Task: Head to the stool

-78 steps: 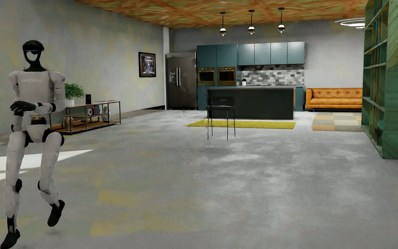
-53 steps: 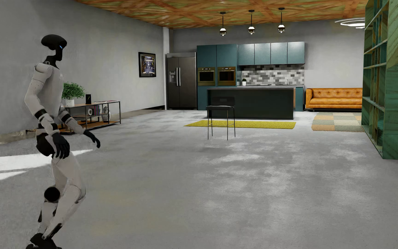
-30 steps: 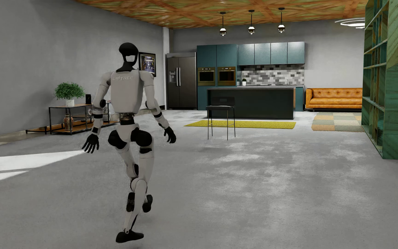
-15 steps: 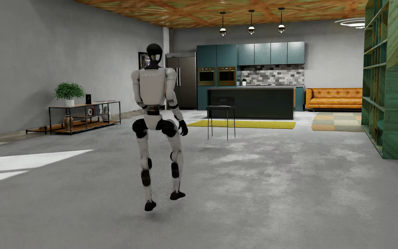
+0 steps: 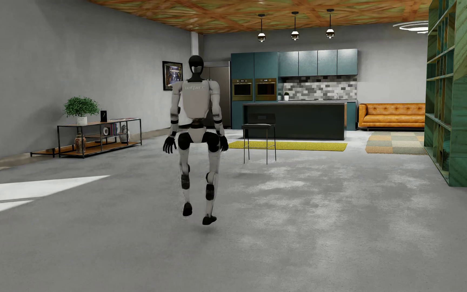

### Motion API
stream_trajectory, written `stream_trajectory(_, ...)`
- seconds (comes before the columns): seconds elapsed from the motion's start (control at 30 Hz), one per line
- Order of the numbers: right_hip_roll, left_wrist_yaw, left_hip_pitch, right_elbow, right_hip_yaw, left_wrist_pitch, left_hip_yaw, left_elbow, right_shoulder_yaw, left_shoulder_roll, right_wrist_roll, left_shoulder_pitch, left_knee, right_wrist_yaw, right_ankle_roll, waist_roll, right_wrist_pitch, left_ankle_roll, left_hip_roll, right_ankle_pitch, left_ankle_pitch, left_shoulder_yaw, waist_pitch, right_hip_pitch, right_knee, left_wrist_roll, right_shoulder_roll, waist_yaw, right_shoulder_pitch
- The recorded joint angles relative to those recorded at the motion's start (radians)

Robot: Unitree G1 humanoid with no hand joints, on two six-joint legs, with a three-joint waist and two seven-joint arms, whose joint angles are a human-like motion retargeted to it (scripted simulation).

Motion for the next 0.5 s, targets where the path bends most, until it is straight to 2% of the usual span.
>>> stream_trajectory(0.03,0.003,-0.035,-0.023,-0.034,0.013,-0.034,0.035,-0.001,0.02,0.017,0.017,0.058,-0.192,-0.008,0.011,0.001,-0.047,-0.006,-0.001,-0.027,-0.005,0.002,-0.001,0.057,-0.031,0.018,-0.019,0.015,-0.048)
stream_trajectory(0.07,0.002,-0.062,-0.022,-0.073,0.025,-0.064,0.052,-0.001,0.047,0.028,0.019,0.109,-0.439,-0.038,0.024,0.002,-0.063,-0.006,-0.028,-0.055,0.008,0.011,-0.001,0.112,-0.058,0.035,-0.042,0.028,-0.096)
stream_trajectory(0.1,-0.003,-0.089,0.003,-0.112,0.033,-0.085,0.024,0.003,0.07,0.033,0.023,0.15,-0.734,-0.068,0.033,0.003,-0.062,-0.022,-0.084,-0.067,0.032,0.019,-0.001,0.172,-0.095,0.059,-0.062,0.039,-0.139)
stream_trajectory(0.13,-0.009,-0.114,0.009,-0.144,0.039,-0.088,-0.047,0.011,0.082,0.034,0.033,0.181,-0.929,-0.084,0.047,0.002,-0.044,-0.027,-0.135,-0.074,0.018,0.031,0.001,0.233,-0.125,0.087,-0.074,0.049,-0.175)
stream_trajectory(0.17,-0.016,-0.137,-0.002,-0.172,0.028,-0.096,-0.064,0.022,0.065,0.039,0.064,0.197,-0.98,-0.104,0.055,0.001,-0.014,-0.118,-0.17,-0.078,0.007,0.033,0.003,0.285,-0.124,0.129,-0.075,0.051,-0.197)
stream_trajectory(0.2,-0.026,-0.171,-0.007,-0.2,0.0,-0.103,-0.044,0.038,0.023,0.051,0.109,0.193,-0.927,-0.125,0.058,-0.001,0.017,-0.148,-0.2,-0.064,0.059,0.02,0.004,0.338,-0.093,0.188,-0.073,0.051,-0.194)
stream_trajectory(0.23,-0.046,-0.192,-0.027,-0.223,-0.024,-0.112,-0.065,0.042,-0.021,0.052,0.158,0.179,-0.811,-0.147,0.063,-0.007,0.039,-0.03,-0.235,-0.018,0.104,0.015,0.007,0.374,-0.047,0.237,-0.064,0.055,-0.18)
stream_trajectory(0.27,-0.069,-0.184,-0.01,-0.227,-0.033,-0.116,-0.05,0.028,-0.048,0.039,0.201,0.17,-0.727,-0.157,0.04,-0.016,0.056,0.075,-0.248,0.082,0.159,0.032,0.009,0.387,0.036,0.265,-0.056,0.06,-0.166)
stream_trajectory(0.3,-0.112,-0.152,-0.01,-0.211,-0.034,-0.119,-0.029,0.006,-0.052,0.008,0.23,0.165,-0.623,-0.149,0.039,-0.028,0.075,0.12,-0.252,0.192,0.098,0.066,0.014,0.351,0.199,0.268,-0.053,0.065,-0.158)
stream_trajectory(0.33,-0.177,-0.094,0.01,-0.185,-0.042,-0.116,-0.015,-0.013,-0.032,-0.033,0.229,0.152,-0.54,-0.117,0.052,-0.046,0.091,0.124,-0.258,0.298,0.006,0.112,0.02,0.278,0.418,0.246,-0.058,0.067,-0.152)
stream_trajectory(0.37,-0.235,-0.007,0.054,-0.16,-0.013,-0.09,-0.002,-0.022,0.009,-0.075,0.195,0.125,-0.51,-0.062,0.064,-0.066,0.106,0.118,-0.269,0.407,-0.065,0.143,0.025,0.174,0.622,0.231,-0.065,0.061,-0.147)
stream_trajectory(0.43,-0.259,0.161,0.182,-0.152,0.049,-0.048,-0.002,-0.01,0.086,-0.124,0.07,0.017,-0.549,0.039,-0.009,-0.096,0.101,0.103,-0.296,0.296,-0.147,0.129,0.029,-0.055,0.864,0.255,-0.075,0.033,-0.105)
stream_trajectory(0.47,-0.28,0.201,0.249,-0.172,0.043,-0.055,-0.015,-0.003,0.081,-0.147,0.034,-0.054,-0.588,0.056,0.012,-0.103,0.087,0.096,-0.31,0.294,-0.172,0.124,0.026,-0.158,0.898,0.252,-0.071,0.015,-0.056)
stream_trajectory(0.5,-0.292,0.204,0.316,-0.195,0.029,-0.082,-0.035,-0.008,0.05,-0.161,0.029,-0.127,-0.631,0.06,0.017,-0.107,0.085,0.089,-0.323,0.296,-0.193,0.113,0.022,-0.249,0.877,0.227,-0.049,-0.003,-0.002)
